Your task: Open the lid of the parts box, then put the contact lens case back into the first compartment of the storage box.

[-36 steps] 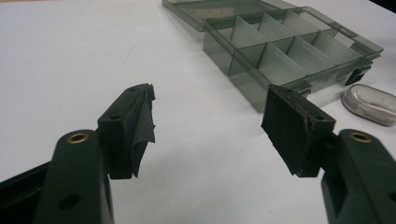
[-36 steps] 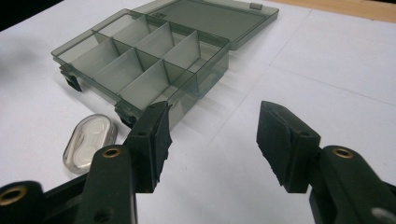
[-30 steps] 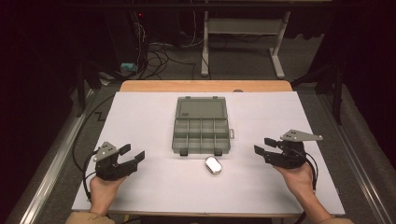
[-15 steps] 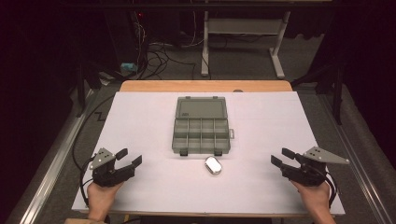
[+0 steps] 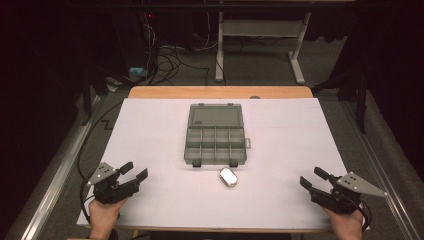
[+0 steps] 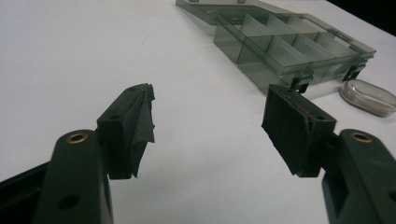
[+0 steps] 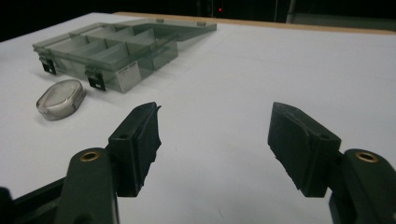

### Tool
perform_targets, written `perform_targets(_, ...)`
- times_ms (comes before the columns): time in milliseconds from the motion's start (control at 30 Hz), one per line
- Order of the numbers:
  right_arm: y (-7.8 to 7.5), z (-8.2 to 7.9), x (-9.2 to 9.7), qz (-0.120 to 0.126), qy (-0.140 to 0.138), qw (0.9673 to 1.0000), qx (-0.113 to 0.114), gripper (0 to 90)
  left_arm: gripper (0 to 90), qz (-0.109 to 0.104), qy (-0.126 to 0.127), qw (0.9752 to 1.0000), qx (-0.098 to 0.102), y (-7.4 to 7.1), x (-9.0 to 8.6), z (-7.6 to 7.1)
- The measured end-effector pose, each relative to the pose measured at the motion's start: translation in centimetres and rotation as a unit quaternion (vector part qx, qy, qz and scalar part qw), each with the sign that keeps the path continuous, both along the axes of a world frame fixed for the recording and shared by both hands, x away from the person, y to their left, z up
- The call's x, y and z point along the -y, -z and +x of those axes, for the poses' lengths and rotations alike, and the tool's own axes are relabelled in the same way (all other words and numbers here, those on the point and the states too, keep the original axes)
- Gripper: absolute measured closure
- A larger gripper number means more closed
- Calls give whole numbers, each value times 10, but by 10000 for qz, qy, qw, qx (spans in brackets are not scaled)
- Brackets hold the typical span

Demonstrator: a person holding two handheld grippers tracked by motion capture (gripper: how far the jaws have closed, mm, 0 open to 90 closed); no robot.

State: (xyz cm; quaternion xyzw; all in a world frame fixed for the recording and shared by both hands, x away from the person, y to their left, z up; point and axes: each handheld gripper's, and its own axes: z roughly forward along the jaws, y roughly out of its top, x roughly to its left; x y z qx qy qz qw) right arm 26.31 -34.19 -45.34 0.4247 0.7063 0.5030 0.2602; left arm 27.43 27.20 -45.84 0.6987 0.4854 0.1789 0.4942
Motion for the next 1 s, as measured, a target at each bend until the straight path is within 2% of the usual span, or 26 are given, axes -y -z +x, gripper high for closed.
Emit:
perform_targets(67,-1,-2,-1,36,22,10000,67,356,338,41,60,10000,-11,0,2,1)
perform_targets(133,0,-3,-2,12,19,10000,45,357,339,129,77,9999,65,-1,4,-1)
perform_targets(200,0,-4,-2,67,14,10000,57,357,340,114,75,9998,110,-2,4,-2)
perform_targets(367,2,-3,-2,70,-50,10000,-24,378,340,55,67,9999,66,-2,2,-2)
perform_targets(467,1,-3,-2,116,-63,9999,2,370,348,45,90,9999,68,-2,4,-2)
perform_targets(567,1,-4,-3,134,-33,9999,8,361,364,-5,174,9998,45,-4,10,-1)
perform_targets(667,1,-6,-3,136,-49,9999,9,352,367,66,260,9996,116,-6,17,-3)
perform_targets(767,1,-7,-3,164,-43,9999,7,347,366,41,308,9994,131,-7,22,-2)
perform_targets(1000,1,-7,-2,169,-97,9998,-28,335,363,224,420,9988,148,-9,37,-1)
